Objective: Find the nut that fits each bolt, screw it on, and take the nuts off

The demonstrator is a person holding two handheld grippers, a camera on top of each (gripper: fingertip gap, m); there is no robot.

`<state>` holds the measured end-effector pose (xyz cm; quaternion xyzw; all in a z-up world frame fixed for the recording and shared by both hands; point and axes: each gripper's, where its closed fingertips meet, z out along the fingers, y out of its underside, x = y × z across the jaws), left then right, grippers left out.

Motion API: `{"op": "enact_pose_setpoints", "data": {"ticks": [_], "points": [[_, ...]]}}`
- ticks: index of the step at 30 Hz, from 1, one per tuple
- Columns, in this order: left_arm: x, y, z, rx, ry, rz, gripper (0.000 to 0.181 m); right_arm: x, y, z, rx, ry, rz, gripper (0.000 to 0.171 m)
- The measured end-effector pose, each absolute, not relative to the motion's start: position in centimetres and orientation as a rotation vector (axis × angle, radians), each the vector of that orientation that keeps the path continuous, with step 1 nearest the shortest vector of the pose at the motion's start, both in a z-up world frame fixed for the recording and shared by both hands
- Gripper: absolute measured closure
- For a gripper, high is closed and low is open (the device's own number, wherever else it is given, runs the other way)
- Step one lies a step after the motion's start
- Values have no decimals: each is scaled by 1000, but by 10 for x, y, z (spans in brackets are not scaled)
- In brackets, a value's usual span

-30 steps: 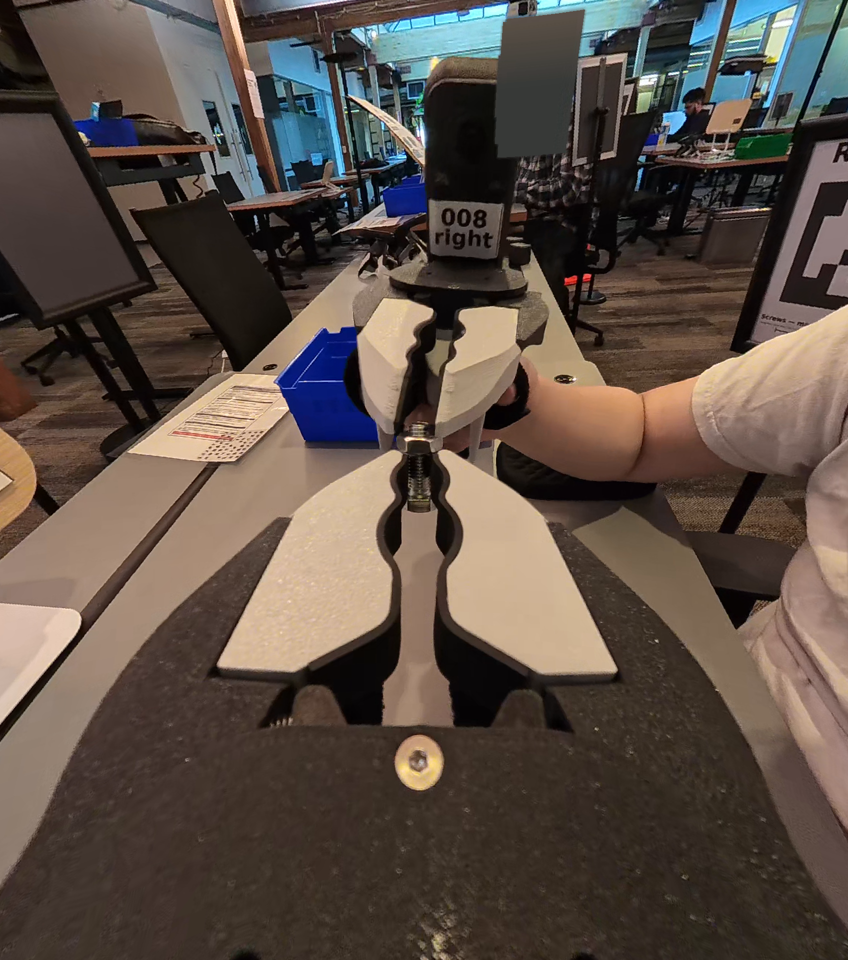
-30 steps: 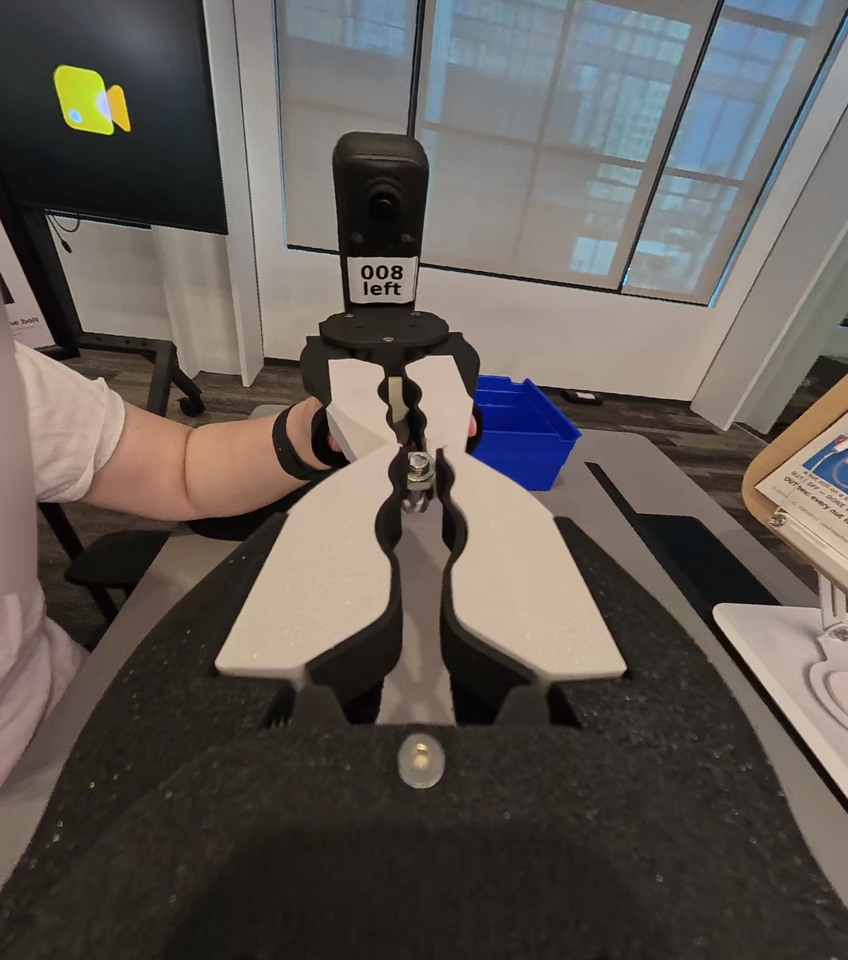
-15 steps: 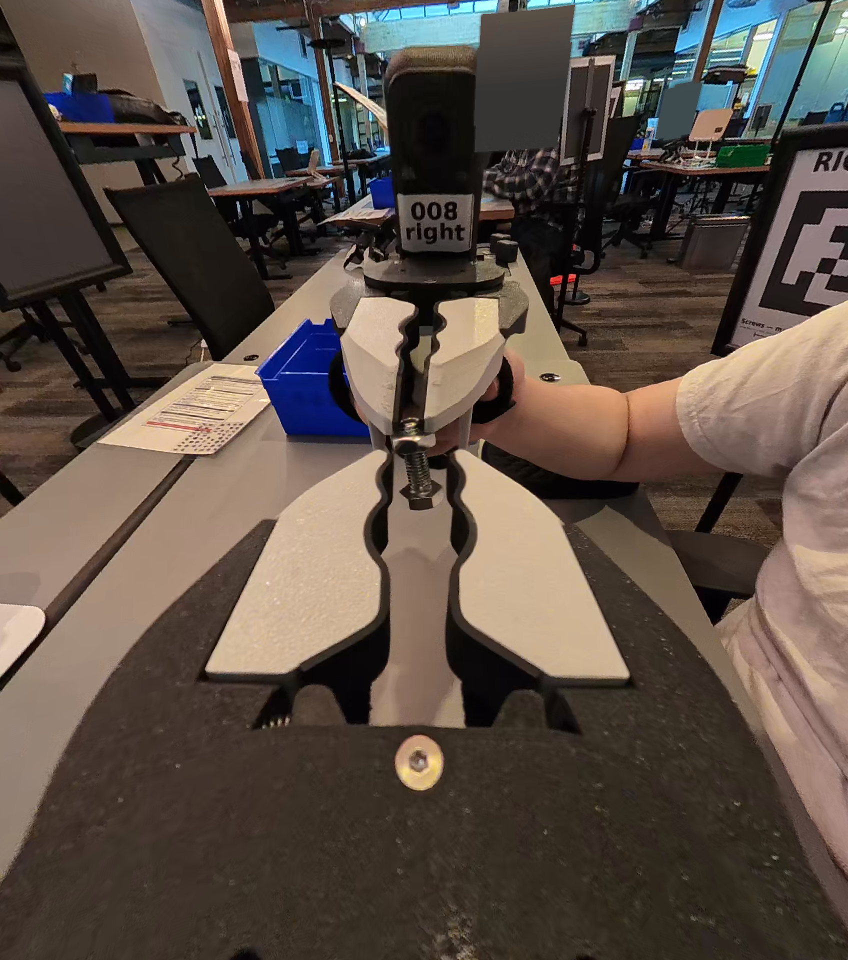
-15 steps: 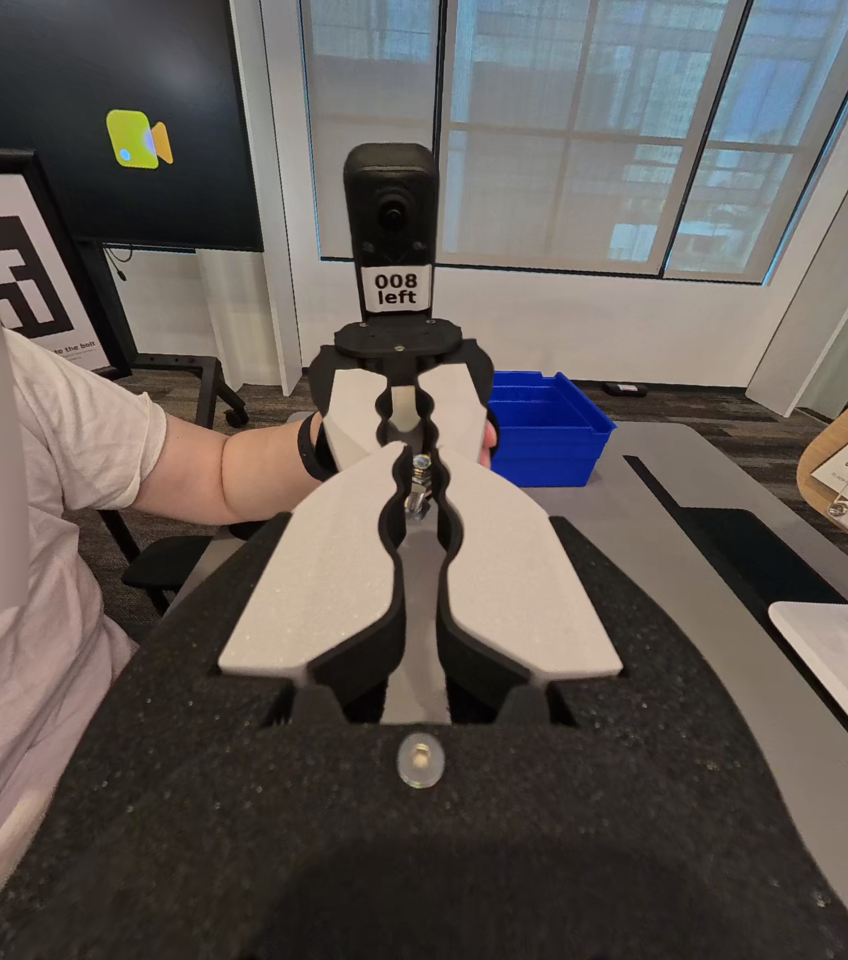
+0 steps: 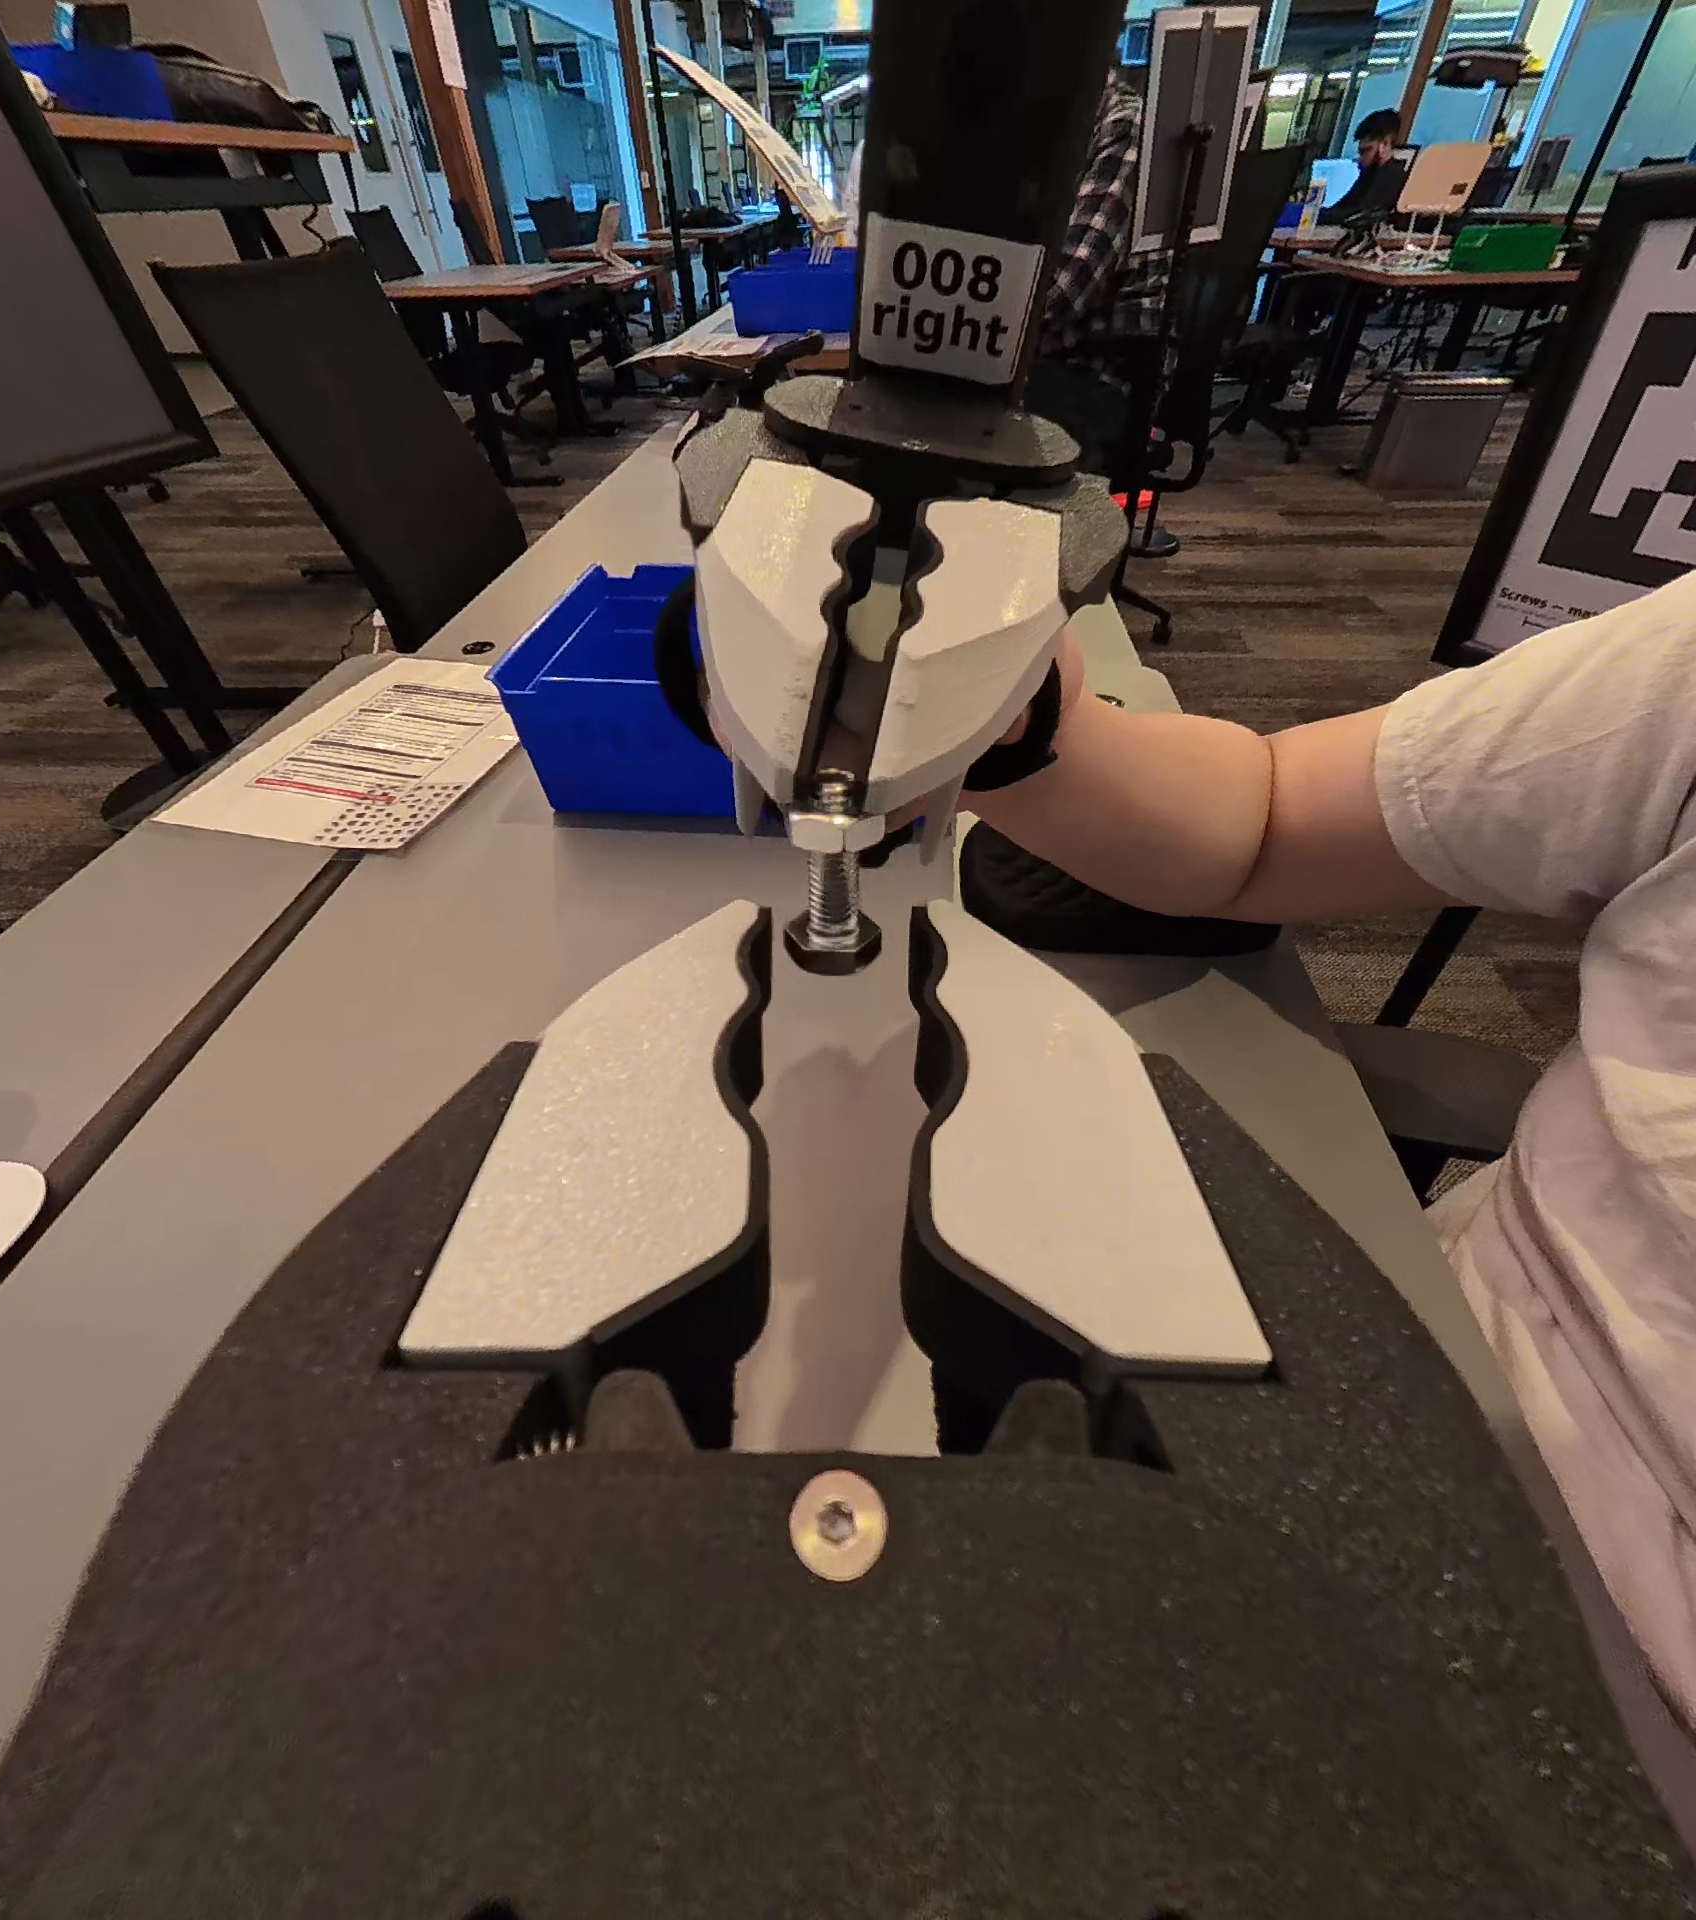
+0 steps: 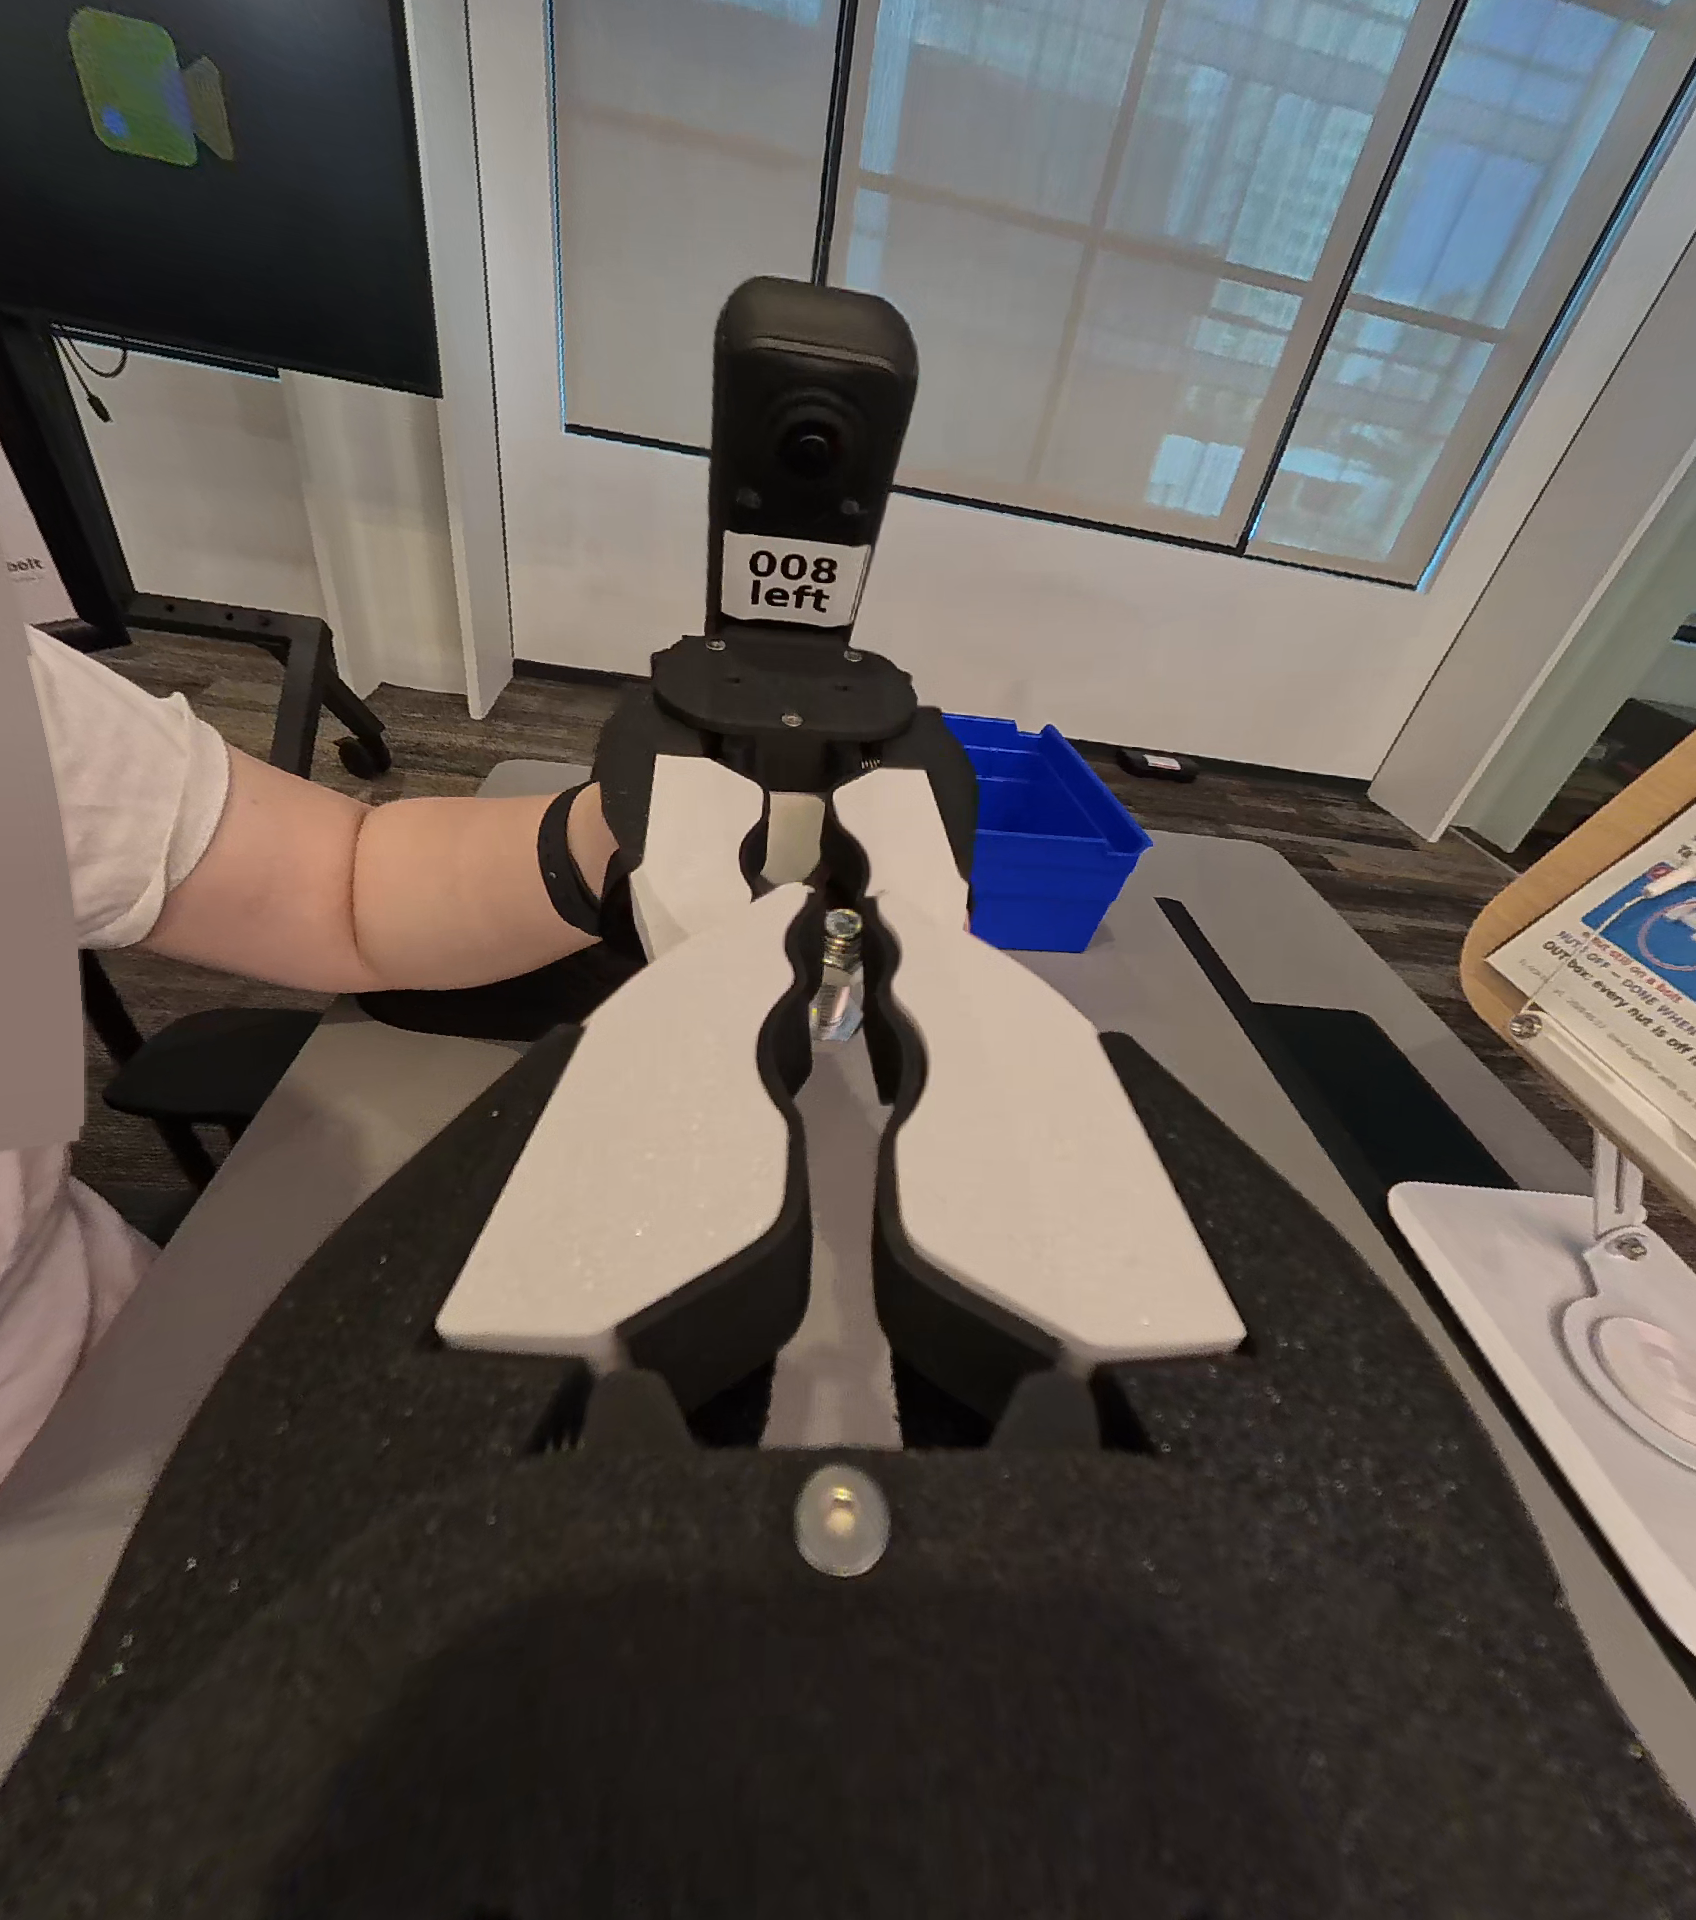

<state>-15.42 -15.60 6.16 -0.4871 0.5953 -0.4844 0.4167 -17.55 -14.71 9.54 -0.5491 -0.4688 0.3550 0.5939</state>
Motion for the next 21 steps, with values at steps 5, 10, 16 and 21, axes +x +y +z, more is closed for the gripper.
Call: {"op": "enact_pose_setpoints", "data": {"ticks": [5,10,16,21], "points": [[-153,-157,61,-1224,1494,-1226,158,-174,-148,98,-1253,-1084,807,165],[-147,-161,55,-1226,1504,-1226,158,-180,-152,97,-1240,-1103,795,165],[-144,-164,52,-1225,1515,-1233,160,-181,-153,95,-1242,-1128,774,165],[-145,-163,55,-1220,1501,-1256,167,-181,-153,95,-1242,-1132,782,165]]}}
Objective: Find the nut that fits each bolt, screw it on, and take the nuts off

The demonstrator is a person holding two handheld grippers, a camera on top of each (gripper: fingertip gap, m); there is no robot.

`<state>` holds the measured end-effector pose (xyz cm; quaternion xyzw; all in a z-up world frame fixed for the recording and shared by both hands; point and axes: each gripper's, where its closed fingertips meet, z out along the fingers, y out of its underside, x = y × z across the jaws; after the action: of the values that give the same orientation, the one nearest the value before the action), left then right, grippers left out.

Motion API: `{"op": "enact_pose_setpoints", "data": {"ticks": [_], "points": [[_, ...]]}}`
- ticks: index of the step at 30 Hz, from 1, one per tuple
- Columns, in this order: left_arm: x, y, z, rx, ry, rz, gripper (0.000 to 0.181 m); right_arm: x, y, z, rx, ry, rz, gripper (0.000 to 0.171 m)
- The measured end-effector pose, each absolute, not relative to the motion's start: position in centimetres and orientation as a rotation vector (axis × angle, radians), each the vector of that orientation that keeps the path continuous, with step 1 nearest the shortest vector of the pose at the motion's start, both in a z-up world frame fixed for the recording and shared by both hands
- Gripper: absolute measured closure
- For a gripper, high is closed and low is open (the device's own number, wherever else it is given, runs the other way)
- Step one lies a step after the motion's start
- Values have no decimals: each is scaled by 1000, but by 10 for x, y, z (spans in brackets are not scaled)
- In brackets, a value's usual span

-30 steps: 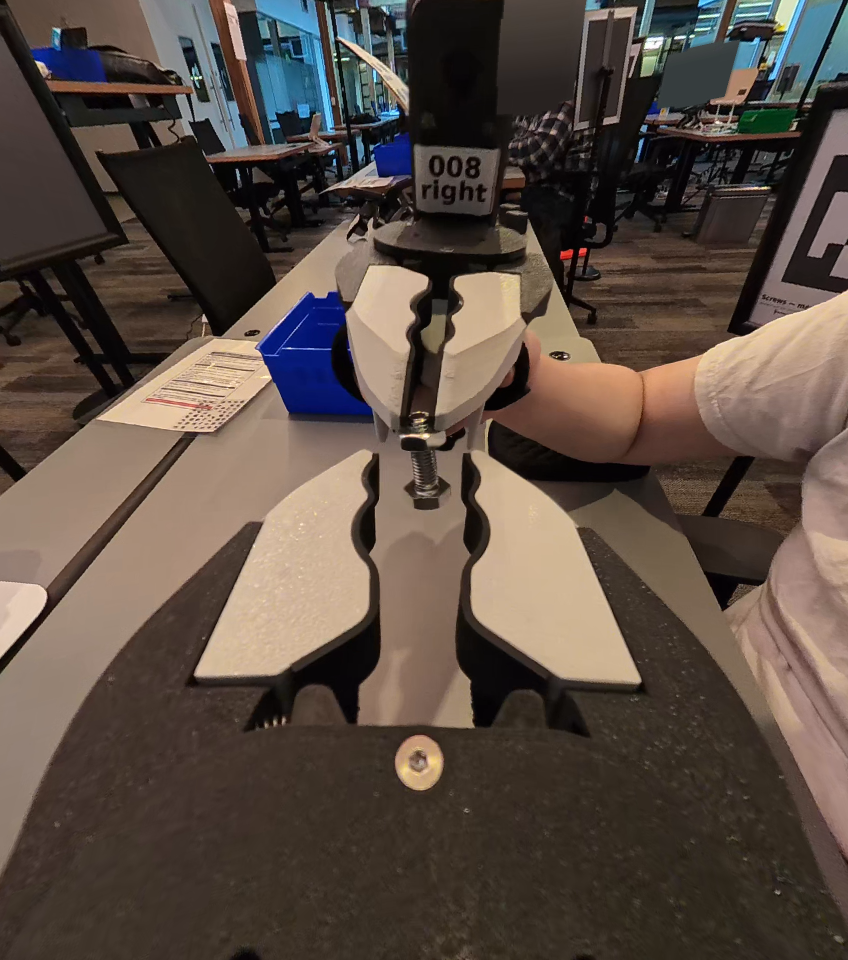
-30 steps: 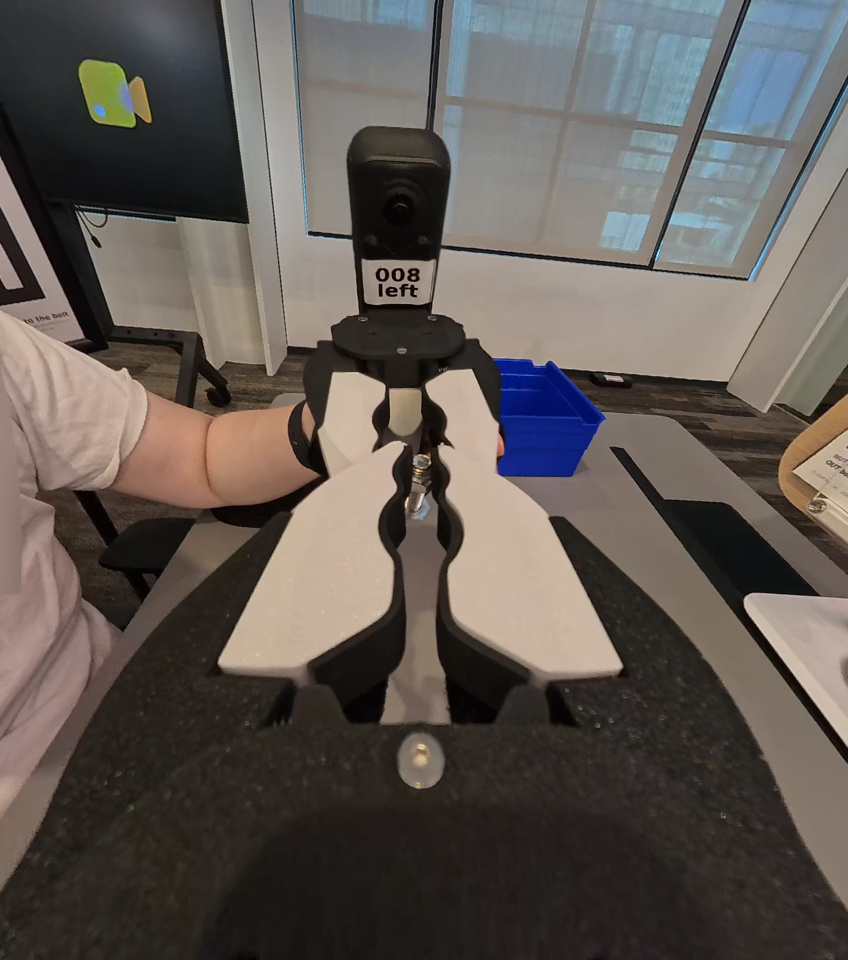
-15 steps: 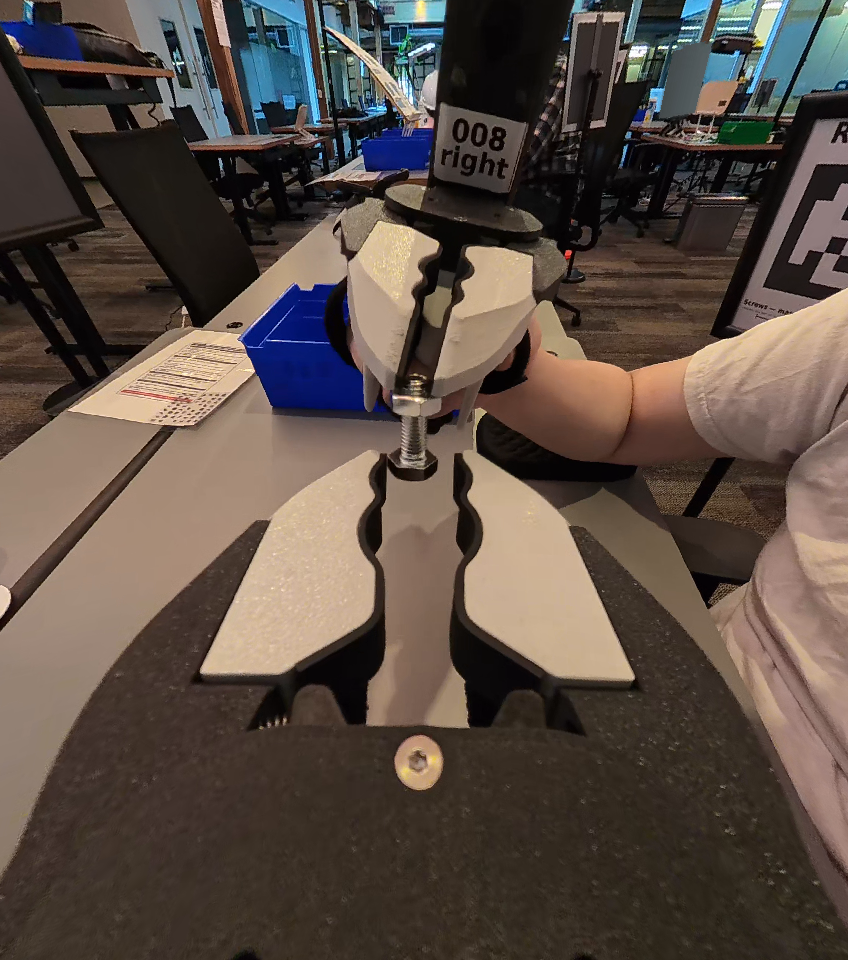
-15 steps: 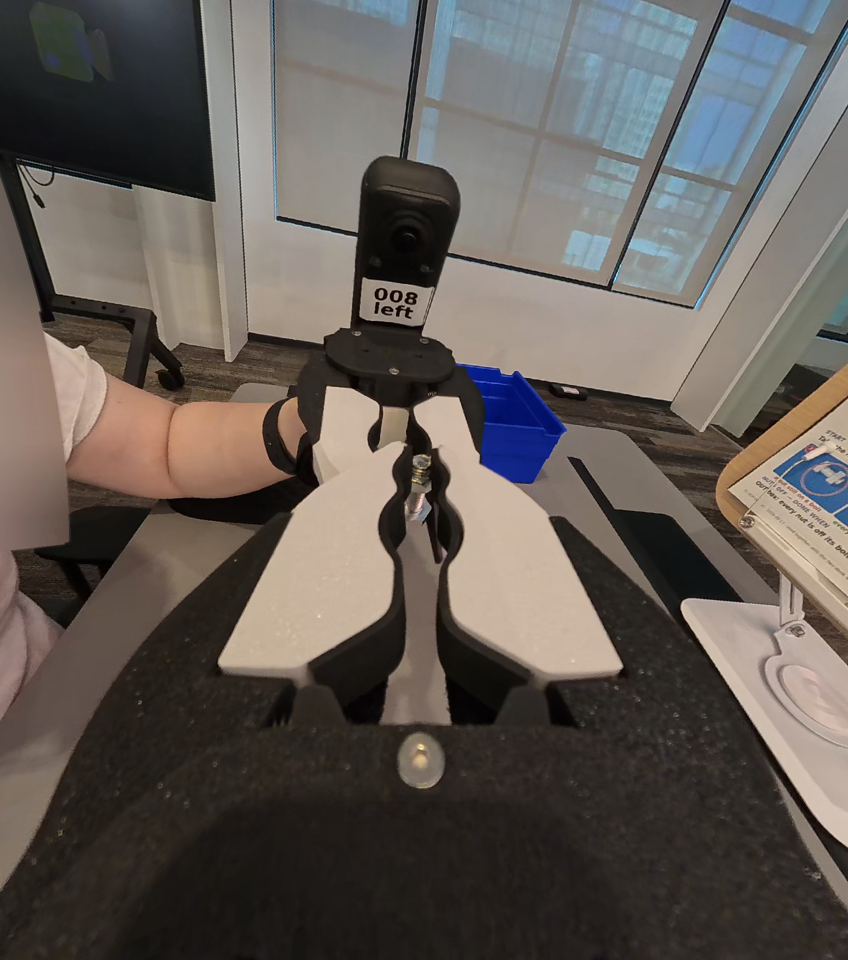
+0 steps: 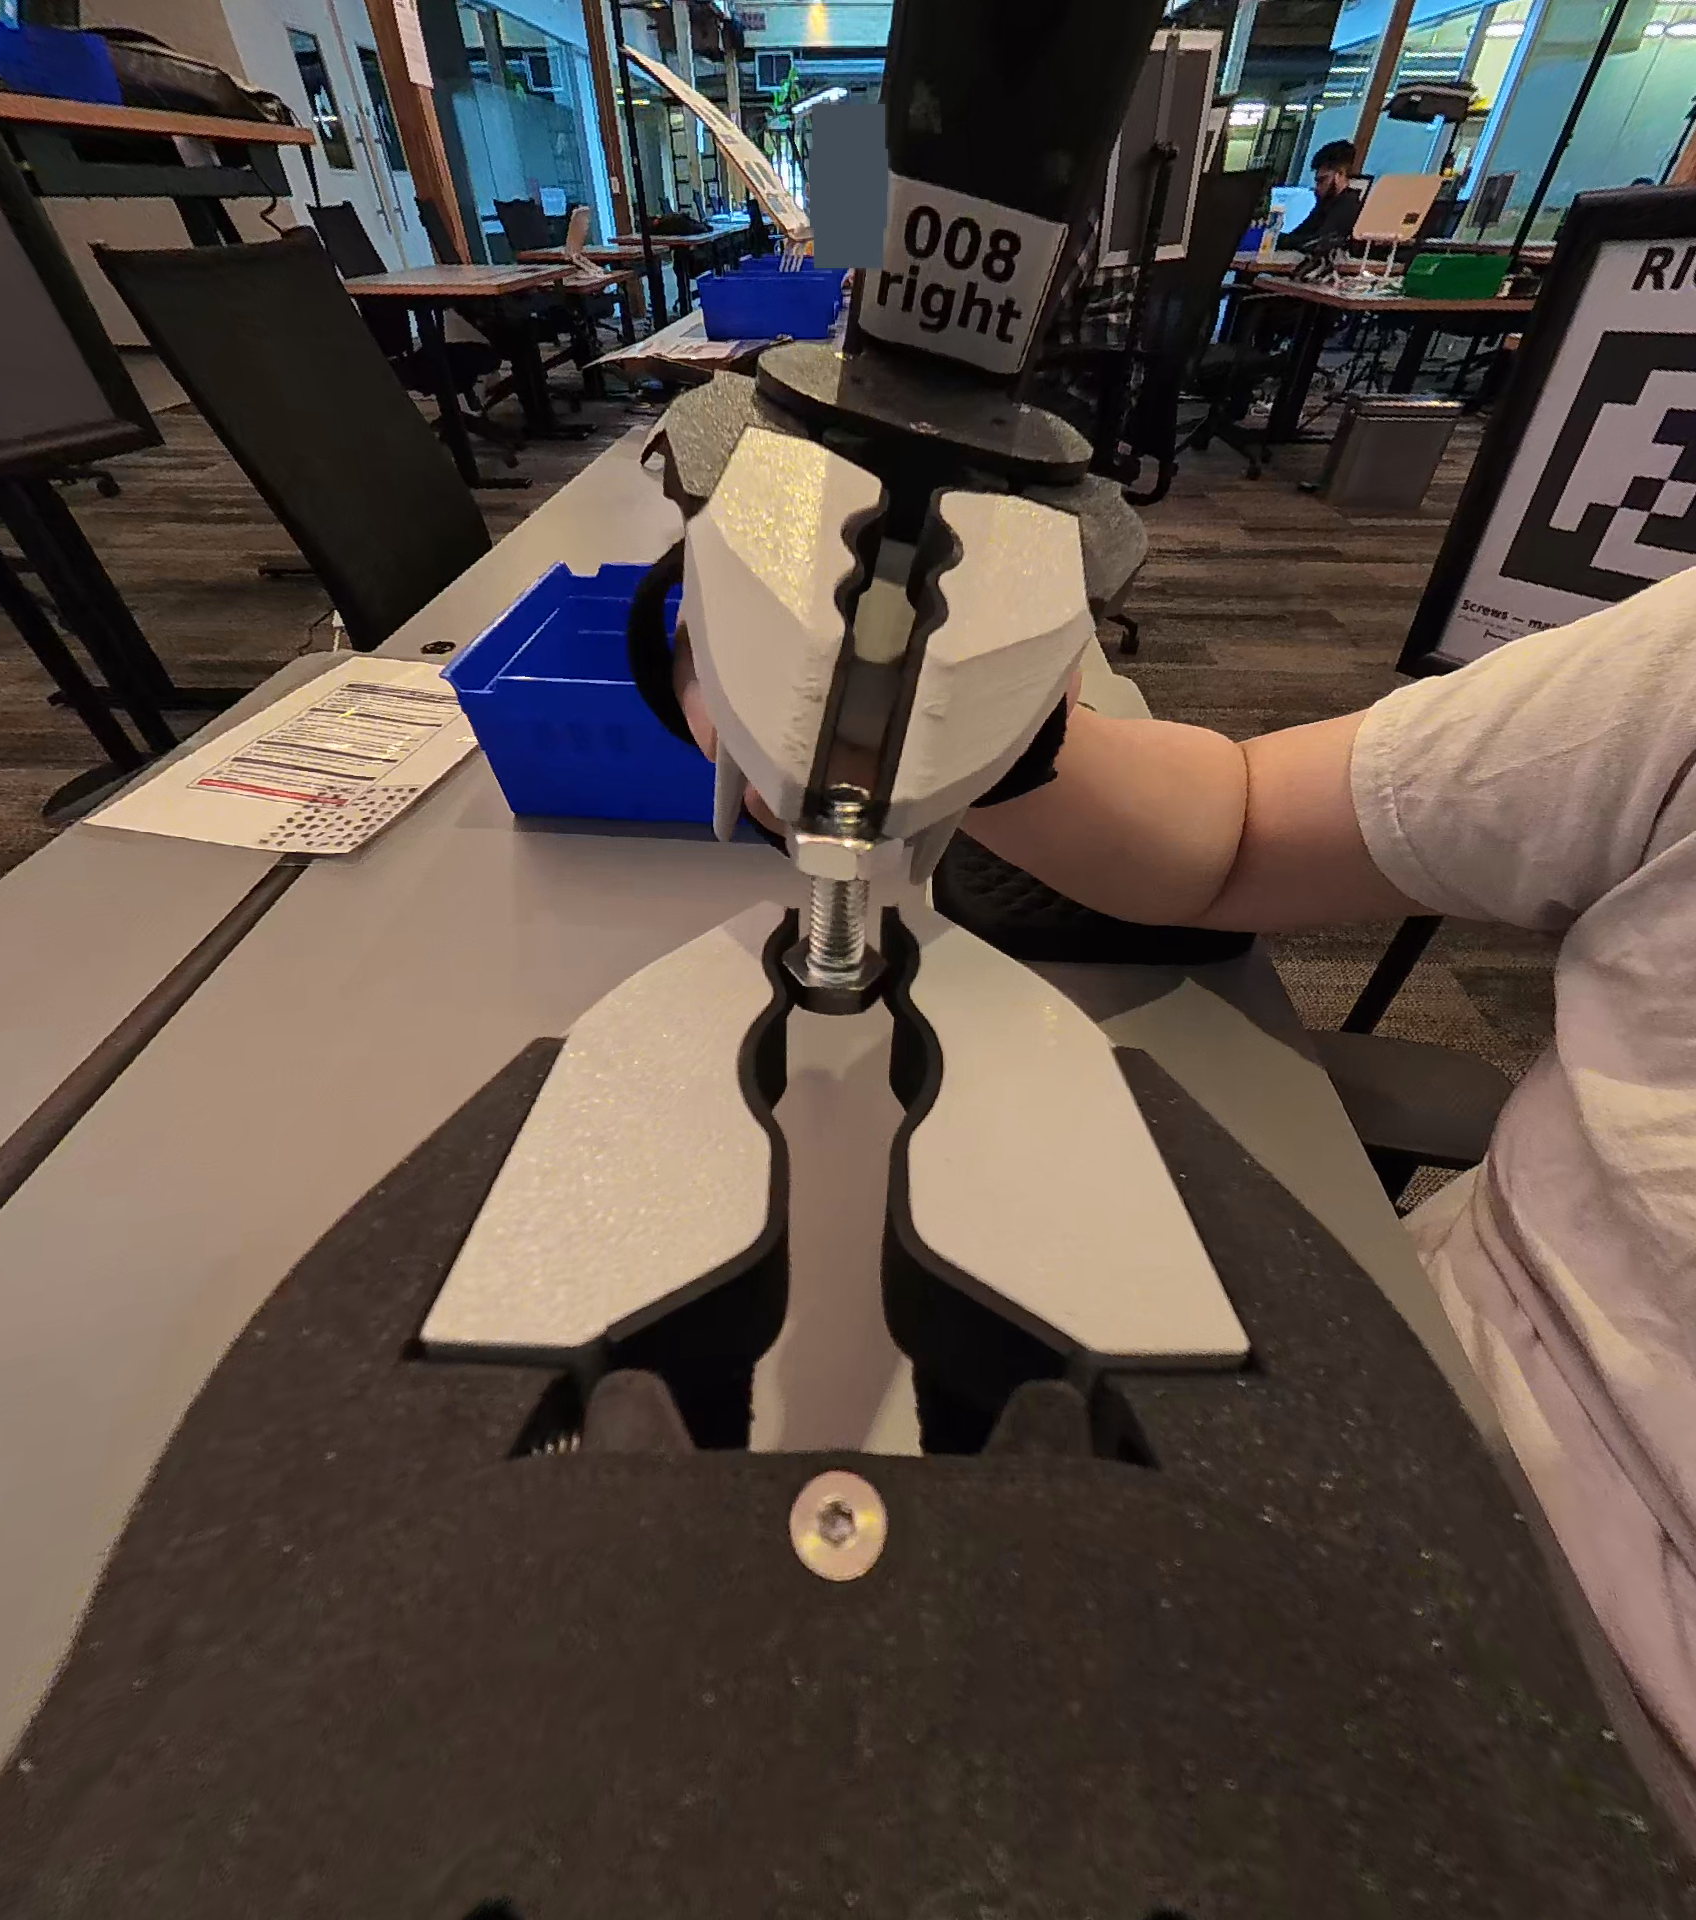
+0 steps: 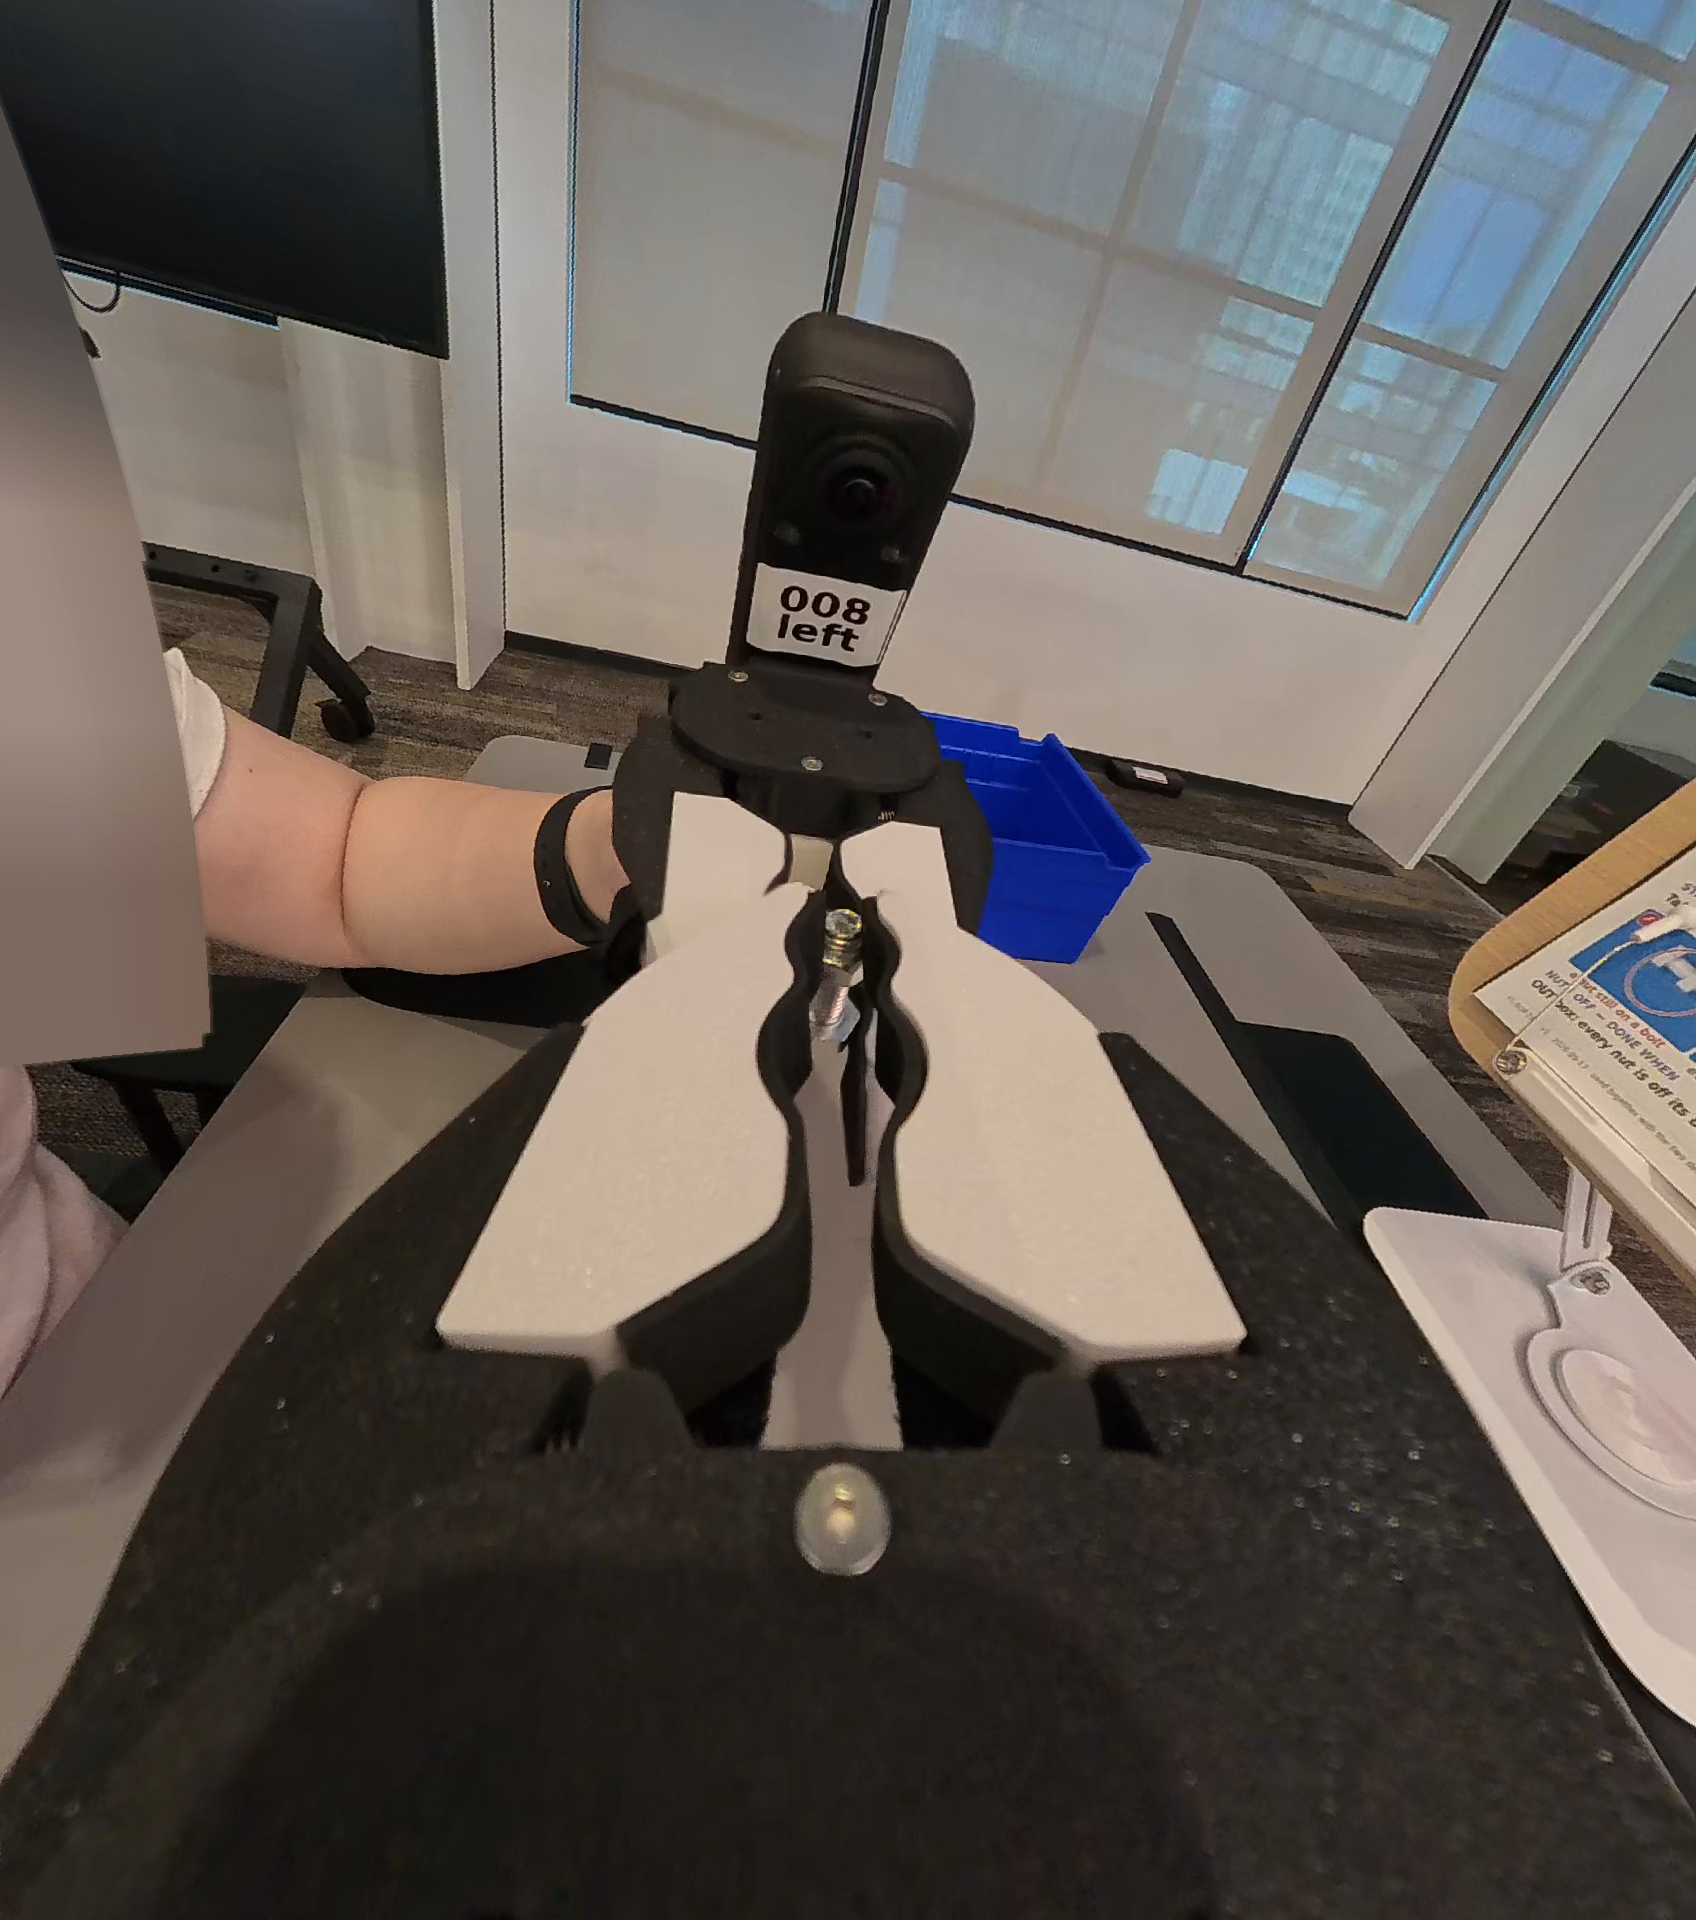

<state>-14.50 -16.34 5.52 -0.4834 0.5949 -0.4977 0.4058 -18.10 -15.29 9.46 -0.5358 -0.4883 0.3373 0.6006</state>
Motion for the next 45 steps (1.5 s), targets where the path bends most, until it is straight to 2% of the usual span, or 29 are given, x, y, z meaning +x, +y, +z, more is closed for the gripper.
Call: {"op": "enact_pose_setpoints", "data": {"ticks": [10,13,20,27,45], "points": [[-143,-160,53,-1229,1488,-1212,170,-179,-151,94,-1245,-1135,782,164],[-143,-158,50,-1249,1501,-1193,170,-175,-151,97,-1245,-1142,738,145],[-141,-136,50,-1344,1365,-1127,170,-167,-138,94,-1355,-1095,628,143],[-140,-132,52,-1342,1322,-1065,171,-176,-125,86,-1437,-975,614,145],[-141,-138,57,-1323,1333,-1122,171,-175,-134,84,-1441,-1041,765,153]]}}
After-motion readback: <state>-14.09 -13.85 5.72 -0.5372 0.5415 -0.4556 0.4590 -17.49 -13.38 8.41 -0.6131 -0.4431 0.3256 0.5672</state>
